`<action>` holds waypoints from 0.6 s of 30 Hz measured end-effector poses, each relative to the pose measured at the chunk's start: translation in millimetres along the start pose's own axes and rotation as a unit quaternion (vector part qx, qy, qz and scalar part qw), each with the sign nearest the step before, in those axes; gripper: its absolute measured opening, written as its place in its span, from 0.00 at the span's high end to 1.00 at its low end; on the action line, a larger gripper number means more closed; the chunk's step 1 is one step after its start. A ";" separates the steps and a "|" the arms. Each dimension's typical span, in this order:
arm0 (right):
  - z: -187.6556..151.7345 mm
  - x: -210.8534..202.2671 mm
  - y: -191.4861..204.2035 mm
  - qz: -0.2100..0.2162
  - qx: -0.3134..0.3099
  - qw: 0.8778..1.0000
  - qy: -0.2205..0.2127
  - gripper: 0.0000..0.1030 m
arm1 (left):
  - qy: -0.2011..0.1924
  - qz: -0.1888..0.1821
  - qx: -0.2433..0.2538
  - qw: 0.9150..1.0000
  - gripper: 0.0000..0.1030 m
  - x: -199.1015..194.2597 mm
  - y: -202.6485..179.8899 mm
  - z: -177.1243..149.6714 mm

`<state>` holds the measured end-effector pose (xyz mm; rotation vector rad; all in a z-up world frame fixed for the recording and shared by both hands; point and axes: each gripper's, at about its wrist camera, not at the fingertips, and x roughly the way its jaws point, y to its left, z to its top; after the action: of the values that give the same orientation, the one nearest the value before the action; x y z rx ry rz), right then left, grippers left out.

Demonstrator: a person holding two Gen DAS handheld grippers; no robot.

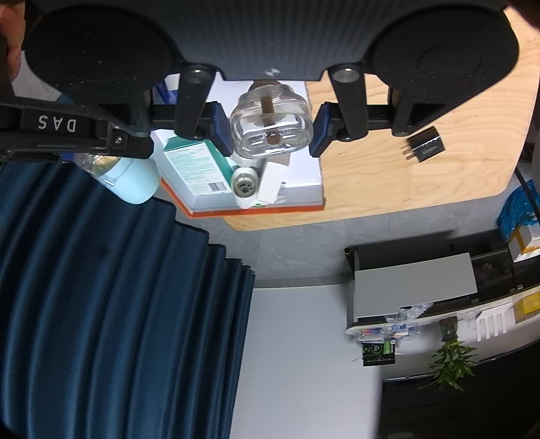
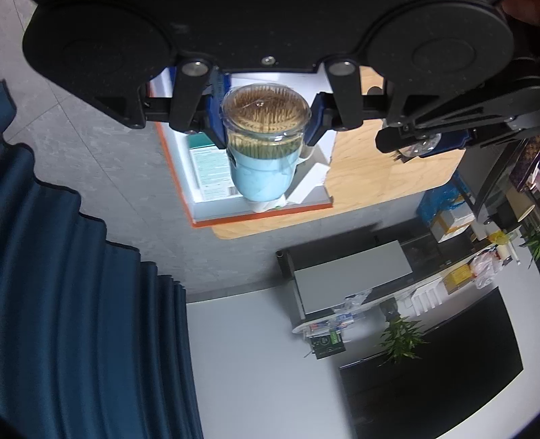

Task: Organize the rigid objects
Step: 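Carry the glass bottle and toothpick jar over the lid with both tools, then lower and release the toothpick jar with the right tool while the left releases the bottle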

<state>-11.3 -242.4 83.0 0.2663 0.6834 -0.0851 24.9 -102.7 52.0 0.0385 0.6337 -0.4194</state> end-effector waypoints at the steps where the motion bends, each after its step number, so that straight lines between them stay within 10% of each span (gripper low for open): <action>1: 0.6 0.3 -2.6 -0.002 0.002 1.000 -0.001 0.42 | 0.000 -0.002 0.001 1.000 0.52 1.1 -1.3 0.4; 18: 10.7 9.9 -22.2 -0.012 0.007 1.000 -0.001 0.42 | 0.008 -0.025 0.014 1.000 0.52 18.7 -23.9 4.9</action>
<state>-0.8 -266.5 80.0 0.2723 0.6842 -0.1123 31.9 -132.3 47.4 0.0529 0.6462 -0.4775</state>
